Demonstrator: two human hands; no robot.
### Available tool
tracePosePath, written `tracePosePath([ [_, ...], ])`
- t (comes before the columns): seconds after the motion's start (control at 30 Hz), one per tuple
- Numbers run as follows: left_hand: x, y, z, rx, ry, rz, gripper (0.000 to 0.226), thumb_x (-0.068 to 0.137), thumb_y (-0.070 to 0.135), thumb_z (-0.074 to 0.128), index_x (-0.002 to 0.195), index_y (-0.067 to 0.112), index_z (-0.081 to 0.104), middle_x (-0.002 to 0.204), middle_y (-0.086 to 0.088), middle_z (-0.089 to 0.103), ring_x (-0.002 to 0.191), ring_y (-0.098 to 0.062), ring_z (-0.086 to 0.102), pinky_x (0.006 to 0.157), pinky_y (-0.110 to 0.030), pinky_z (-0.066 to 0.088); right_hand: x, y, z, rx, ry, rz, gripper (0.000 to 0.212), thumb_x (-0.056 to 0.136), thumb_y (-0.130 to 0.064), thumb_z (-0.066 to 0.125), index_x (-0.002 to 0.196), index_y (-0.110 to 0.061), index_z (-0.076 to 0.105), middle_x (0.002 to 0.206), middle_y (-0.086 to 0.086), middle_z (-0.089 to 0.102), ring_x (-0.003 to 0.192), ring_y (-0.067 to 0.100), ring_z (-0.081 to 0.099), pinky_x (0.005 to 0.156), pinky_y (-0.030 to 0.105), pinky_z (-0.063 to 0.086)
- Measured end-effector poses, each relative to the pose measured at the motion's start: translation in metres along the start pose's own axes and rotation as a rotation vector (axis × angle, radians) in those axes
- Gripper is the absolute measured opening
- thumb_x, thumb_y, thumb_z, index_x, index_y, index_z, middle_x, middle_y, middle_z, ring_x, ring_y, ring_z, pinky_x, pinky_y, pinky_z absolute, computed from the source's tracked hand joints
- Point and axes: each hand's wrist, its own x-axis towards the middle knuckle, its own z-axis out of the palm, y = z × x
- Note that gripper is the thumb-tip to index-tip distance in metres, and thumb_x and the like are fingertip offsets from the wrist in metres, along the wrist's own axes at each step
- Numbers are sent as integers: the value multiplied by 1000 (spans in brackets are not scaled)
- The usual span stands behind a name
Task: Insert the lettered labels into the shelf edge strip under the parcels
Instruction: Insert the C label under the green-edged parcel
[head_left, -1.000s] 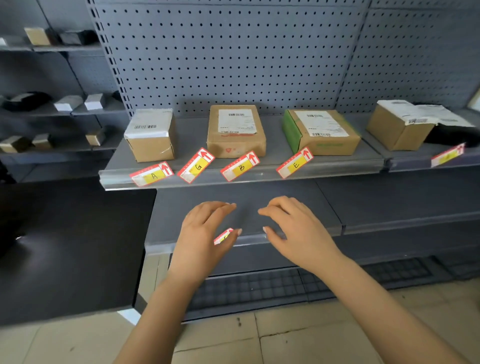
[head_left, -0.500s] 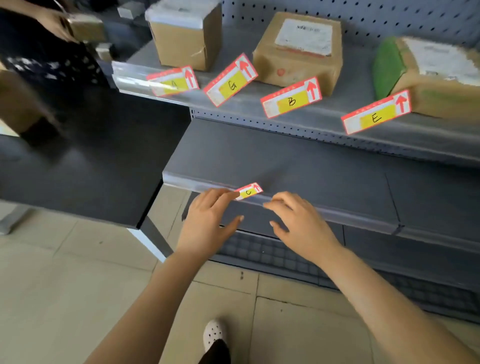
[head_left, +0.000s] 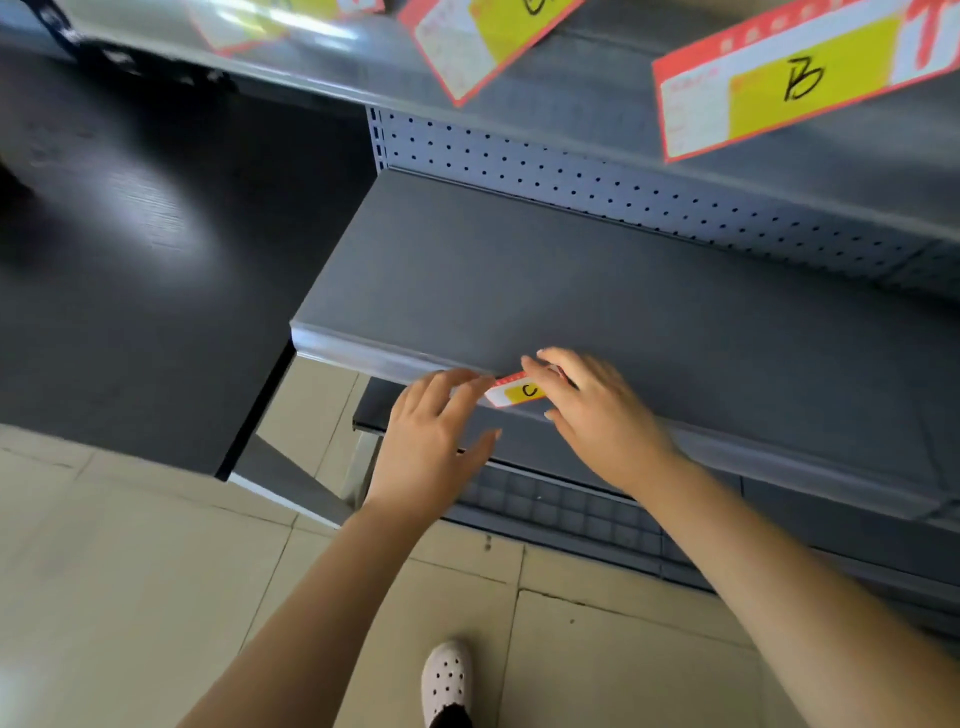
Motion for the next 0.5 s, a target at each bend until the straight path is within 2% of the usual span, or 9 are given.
tracePosePath([
  [0.27,5,-5,0,5,-3,11,48,84,33,70,127,16,57,124,-5,59,114,-25,52,94,-43,47,10,2,-6,35,-2,13,57,69,10,74,121,-5,58,113,10,53,82,30,57,70,40,53],
  [0.4,8,5,-14,-11,38,18,45,88,40,57,127,17,55,124,-5,58,114,-24,52,93,-42,48,12,-2,-27,80,85,93,48,75,-3,75,120,-7,60,112,9,56,87,31,59,75,40,52],
  [0.5,13,23,-32,-29,65,20,46,88,41,54,127,17,56,125,-5,58,113,-25,54,94,-42,48,11,-9,-48,81,154,124,46,75,-13,77,119,-10,62,110,7,57,90,30,58,81,40,49],
])
